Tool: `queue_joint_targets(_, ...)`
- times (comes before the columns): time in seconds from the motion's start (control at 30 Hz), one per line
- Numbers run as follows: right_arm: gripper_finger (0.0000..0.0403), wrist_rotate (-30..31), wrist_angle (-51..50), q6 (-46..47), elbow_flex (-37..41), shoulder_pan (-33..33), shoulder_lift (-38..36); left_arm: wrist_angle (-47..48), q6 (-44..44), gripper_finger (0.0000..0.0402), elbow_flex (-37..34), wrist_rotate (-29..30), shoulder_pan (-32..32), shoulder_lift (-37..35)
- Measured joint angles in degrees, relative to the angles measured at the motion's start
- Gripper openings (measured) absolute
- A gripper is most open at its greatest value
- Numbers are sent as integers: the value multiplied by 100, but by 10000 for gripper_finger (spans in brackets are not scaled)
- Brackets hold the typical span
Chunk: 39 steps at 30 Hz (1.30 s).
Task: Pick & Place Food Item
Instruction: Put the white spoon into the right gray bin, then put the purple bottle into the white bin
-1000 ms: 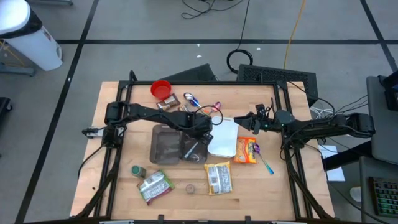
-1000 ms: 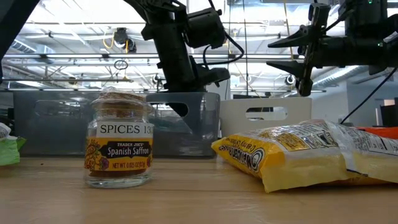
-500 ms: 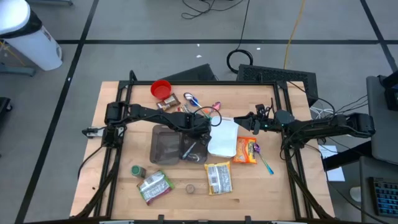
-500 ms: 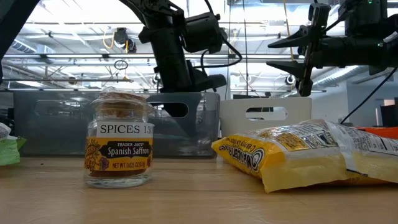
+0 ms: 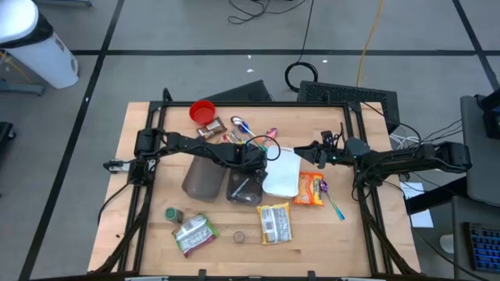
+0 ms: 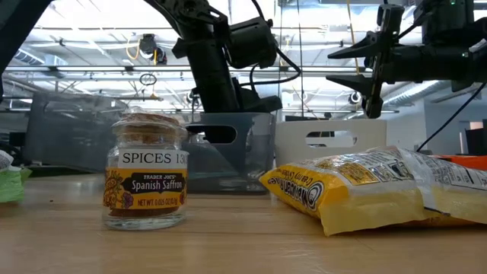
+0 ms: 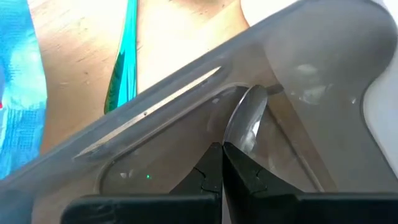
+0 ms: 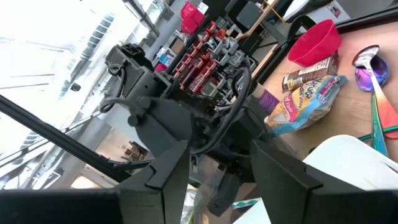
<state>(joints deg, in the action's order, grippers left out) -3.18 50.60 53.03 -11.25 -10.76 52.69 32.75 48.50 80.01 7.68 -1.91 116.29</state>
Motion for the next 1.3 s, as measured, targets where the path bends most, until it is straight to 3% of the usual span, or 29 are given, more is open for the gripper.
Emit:
queue_joint_targets(0.57, 164, -2, -32, 9, 0, 0, 0, 15, 50, 15, -9, -111, 17, 6)
queue_joint_targets(1.0, 164, -4, -36, -11, 0, 0, 0, 8, 308, 147, -17, -421, 17, -31)
queue_joint_targets(1.3, 164, -4, -141, -15, 0, 0, 0, 60, 339, 172, 9, -433, -28, -244)
